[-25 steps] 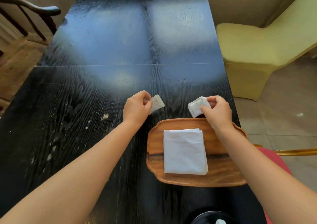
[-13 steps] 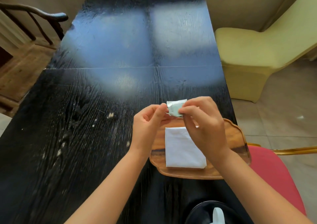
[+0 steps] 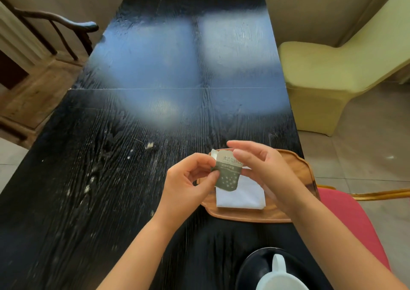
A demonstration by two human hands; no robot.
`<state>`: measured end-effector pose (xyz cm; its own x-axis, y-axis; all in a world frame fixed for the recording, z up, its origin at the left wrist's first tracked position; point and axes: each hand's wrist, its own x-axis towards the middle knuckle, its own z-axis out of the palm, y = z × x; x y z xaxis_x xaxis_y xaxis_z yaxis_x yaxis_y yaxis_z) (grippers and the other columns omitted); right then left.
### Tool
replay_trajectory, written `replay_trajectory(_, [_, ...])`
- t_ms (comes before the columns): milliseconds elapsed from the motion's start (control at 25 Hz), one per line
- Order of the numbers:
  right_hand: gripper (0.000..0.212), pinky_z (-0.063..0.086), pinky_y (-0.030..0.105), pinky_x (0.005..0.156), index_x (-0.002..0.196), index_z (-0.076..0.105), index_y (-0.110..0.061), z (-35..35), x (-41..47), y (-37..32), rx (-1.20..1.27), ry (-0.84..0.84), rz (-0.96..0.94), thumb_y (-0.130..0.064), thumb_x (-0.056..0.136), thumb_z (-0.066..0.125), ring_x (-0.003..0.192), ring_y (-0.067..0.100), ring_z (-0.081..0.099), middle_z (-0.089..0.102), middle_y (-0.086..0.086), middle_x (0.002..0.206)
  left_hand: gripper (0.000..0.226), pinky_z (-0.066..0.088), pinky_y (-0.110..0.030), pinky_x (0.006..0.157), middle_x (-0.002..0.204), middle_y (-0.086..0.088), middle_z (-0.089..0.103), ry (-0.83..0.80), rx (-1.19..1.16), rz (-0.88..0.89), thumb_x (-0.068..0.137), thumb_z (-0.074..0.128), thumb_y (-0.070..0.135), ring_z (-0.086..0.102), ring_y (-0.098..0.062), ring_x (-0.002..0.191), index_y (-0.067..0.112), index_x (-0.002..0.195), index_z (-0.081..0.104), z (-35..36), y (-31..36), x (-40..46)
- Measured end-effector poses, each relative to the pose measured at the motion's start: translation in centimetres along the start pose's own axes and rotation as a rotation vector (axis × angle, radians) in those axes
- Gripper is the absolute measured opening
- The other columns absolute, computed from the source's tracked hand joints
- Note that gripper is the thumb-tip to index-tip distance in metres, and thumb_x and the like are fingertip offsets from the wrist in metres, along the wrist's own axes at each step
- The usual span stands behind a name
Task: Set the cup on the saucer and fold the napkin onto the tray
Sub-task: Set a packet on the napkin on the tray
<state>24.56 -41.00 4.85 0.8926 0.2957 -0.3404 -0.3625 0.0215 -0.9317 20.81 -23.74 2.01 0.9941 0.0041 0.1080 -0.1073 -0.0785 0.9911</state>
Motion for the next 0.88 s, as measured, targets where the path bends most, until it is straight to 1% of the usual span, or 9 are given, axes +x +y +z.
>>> replay_trajectory(120, [0.023, 0.057, 0.026, 0.077, 0.105, 0.067, -0.01, 0.2, -0.8, -0.3, -0.03, 0.007, -0.032, -0.012, 0.082, 0.063, 0.094, 0.019, 0.068, 0.072, 0.01, 0.101, 0.017, 0.055, -0.028, 0.076, 0.083, 0.002, 0.07, -0.016, 0.031, 0.006, 0.073, 0.069, 0.019, 0.068, -0.016, 0.08, 0.025, 0.089, 0.066, 0.1, 0.5, -0.8])
replay_trajectory(240, [0.017, 0.057, 0.023, 0.072, 0.098, 0.07, -0.01, 0.0, -1.3, -0.7, -0.072, 0.018, -0.028, -0.008, 0.083, 0.063, 0.087, 0.016, 0.069, 0.073, 0.009, 0.094, 0.042, 0.056, -0.026, 0.076, 0.078, 0.0, 0.071, 0.012, 0.018, -0.048, 0.077, 0.071, 0.001, 0.069, -0.015, 0.077, 0.025, 0.109, 0.059, 0.4, 0.8, -1.4])
replay_trajectory(280, [0.014, 0.056, 0.022, 0.07, 0.094, 0.07, -0.009, -0.1, -1.4, -0.8, -0.101, 0.028, -0.028, -0.007, 0.083, 0.063, 0.082, 0.013, 0.069, 0.073, 0.008, 0.09, 0.043, 0.056, -0.025, 0.076, 0.079, -0.001, 0.072, 0.028, 0.02, -0.074, 0.078, 0.069, -0.002, 0.069, -0.015, 0.078, 0.023, 0.112, 0.059, 0.6, 0.9, -1.5])
replay_trajectory(440, [0.008, 0.055, 0.016, 0.059, 0.08, 0.068, -0.008, -0.5, -2.0, -1.0, -0.134, 0.121, -0.063, -0.005, 0.083, 0.062, 0.07, 0.005, 0.066, 0.07, 0.006, 0.08, 0.011, 0.055, -0.024, 0.061, 0.079, -0.002, 0.074, 0.044, 0.01, -0.22, 0.083, 0.065, 0.004, 0.071, -0.015, 0.07, 0.012, 0.089, 0.069, 1.7, 1.1, -1.9])
replay_trajectory(560, [0.007, 0.056, 0.019, 0.063, 0.083, 0.07, -0.012, -1.7, -2.4, -0.5, -0.149, 0.144, -0.043, -0.012, 0.083, 0.063, 0.076, 0.006, 0.068, 0.072, 0.003, 0.08, 0.008, 0.053, -0.022, 0.055, 0.072, -0.006, 0.074, 0.059, -0.089, -0.302, 0.084, 0.062, 0.001, 0.07, -0.019, 0.063, 0.005, 0.084, 0.069, 3.0, 1.3, -2.4])
replay_trajectory(640, [0.007, 0.057, 0.027, 0.068, 0.086, 0.071, -0.014, -2.9, -2.9, -0.1, -0.161, 0.12, -0.008, -0.016, 0.083, 0.064, 0.079, 0.014, 0.07, 0.074, 0.003, 0.082, 0.013, 0.053, -0.02, 0.056, 0.07, -0.004, 0.074, 0.09, -0.15, -0.322, 0.084, 0.062, -0.001, 0.069, -0.017, 0.062, 0.01, 0.081, 0.07, 4.4, 1.5, -2.6])
replay_trajectory(680, [0.006, 0.057, 0.028, 0.067, 0.084, 0.07, -0.013, -3.6, -3.1, -0.1, -0.162, 0.126, -0.004, -0.013, 0.083, 0.064, 0.076, 0.015, 0.07, 0.074, 0.003, 0.078, 0.015, 0.053, -0.019, 0.056, 0.07, -0.004, 0.074, 0.093, -0.17, -0.329, 0.084, 0.062, 0.0, 0.069, -0.017, 0.062, 0.012, 0.08, 0.07, 5.3, 1.6, -2.6])
replay_trajectory(760, [0.007, 0.055, 0.021, 0.058, 0.081, 0.069, -0.009, -5.4, -3.5, -0.5, -0.178, 0.165, -0.024, -0.004, 0.082, 0.063, 0.064, 0.011, 0.067, 0.072, 0.004, 0.069, 0.013, 0.055, -0.02, 0.06, 0.076, -0.005, 0.075, 0.068, -0.18, -0.341, 0.085, 0.063, 0.003, 0.071, -0.017, 0.067, 0.014, 0.084, 0.071, 7.2, 1.6, -2.8])
replay_trajectory(880, [0.006, 0.053, 0.017, 0.055, 0.081, 0.068, -0.004, -8.9, -3.0, -1.2, -0.245, 0.226, -0.011, 0.0, 0.082, 0.063, 0.059, 0.01, 0.063, 0.067, 0.011, 0.073, 0.017, 0.056, -0.022, 0.073, 0.092, 0.002, 0.073, 0.069, -0.064, -0.309, 0.088, 0.061, 0.012, 0.069, -0.011, 0.086, 0.025, 0.099, 0.066, 10.0, 1.3, -3.5])
